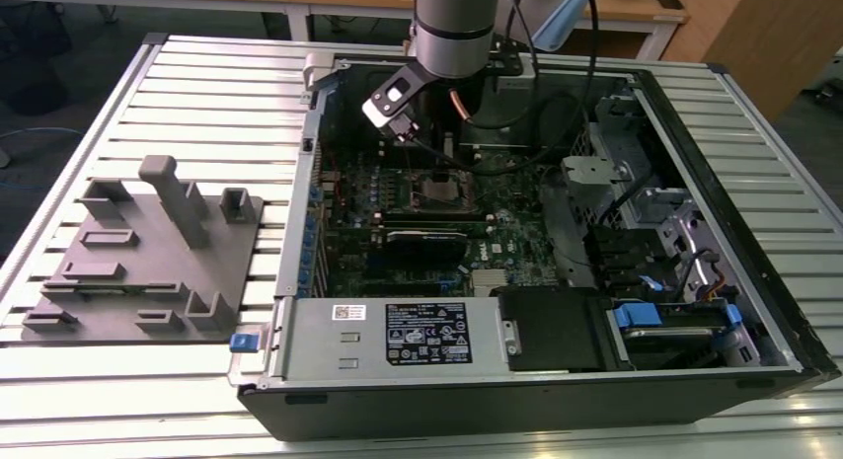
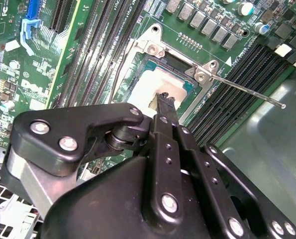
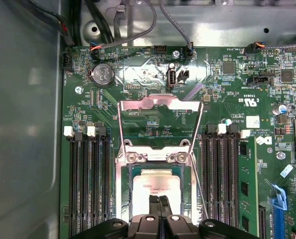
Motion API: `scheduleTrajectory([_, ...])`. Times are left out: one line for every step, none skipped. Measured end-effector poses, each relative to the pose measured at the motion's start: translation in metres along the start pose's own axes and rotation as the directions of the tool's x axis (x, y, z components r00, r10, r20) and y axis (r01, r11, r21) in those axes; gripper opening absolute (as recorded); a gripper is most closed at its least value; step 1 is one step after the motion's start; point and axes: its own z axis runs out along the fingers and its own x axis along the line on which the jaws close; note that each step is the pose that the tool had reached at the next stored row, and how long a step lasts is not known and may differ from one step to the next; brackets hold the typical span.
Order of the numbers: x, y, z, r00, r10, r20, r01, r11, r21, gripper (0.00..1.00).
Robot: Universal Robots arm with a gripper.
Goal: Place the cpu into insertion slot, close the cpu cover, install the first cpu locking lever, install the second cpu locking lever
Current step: 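Close the cpu cover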
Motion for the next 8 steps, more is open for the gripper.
scheduleTrajectory([0.0,0.0,-0.0001,1.0,0.0,0.0001,0.0,1.0,0.0,0.1])
scheduleTrajectory([0.0,0.0,-0.0004,1.0,0.0,0.0002,0.0,1.0,0.0001,0.1])
scheduleTrajectory([0.0,0.0,-0.0006,1.0,0.0,0.0002,0.0,1.0,0.0001,0.1])
scheduleTrajectory([0.0,0.0,-0.0007,1.0,0.0,0.0,0.0,1.0,0.0,0.1])
scheduleTrajectory([0.0,0.0001,-0.001,1.0,0.0,0.0001,0.0,1.0,0.0001,0.1])
scheduleTrajectory([0.0,0.0001,-0.0013,1.0,0.0,0.0002,0.0,1.0,0.0001,0.1])
scheduleTrajectory([0.0,0.0001,-0.0017,1.0,0.0,0.0001,0.0,1.0,0.0001,0.1])
scheduleTrajectory([0.0,0.0001,-0.0018,1.0,0.0,-0.0001,0.0,1.0,-0.0001,0.1])
